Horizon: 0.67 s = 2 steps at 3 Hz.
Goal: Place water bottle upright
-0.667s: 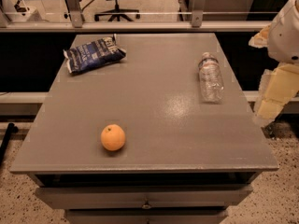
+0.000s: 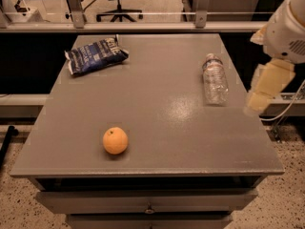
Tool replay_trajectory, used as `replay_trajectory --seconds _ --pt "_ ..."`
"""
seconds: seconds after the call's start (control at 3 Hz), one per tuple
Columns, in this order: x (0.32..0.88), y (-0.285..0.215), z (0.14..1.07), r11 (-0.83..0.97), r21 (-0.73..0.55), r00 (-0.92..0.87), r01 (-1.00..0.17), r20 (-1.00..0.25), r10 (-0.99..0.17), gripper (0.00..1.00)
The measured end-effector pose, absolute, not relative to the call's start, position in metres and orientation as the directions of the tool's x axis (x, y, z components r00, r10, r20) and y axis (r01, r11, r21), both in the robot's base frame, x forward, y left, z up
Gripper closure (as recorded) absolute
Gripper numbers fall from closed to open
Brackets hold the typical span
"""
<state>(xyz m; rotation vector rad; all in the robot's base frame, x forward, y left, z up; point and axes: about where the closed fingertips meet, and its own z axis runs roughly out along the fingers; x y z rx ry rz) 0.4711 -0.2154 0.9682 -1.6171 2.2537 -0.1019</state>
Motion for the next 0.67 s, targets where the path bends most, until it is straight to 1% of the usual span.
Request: replay_trajectory --seconds 0.67 --pt "0.596 -0.209 0.922 0.614 -0.262 -0.514 -0.745 -0.361 -0.778 0.00"
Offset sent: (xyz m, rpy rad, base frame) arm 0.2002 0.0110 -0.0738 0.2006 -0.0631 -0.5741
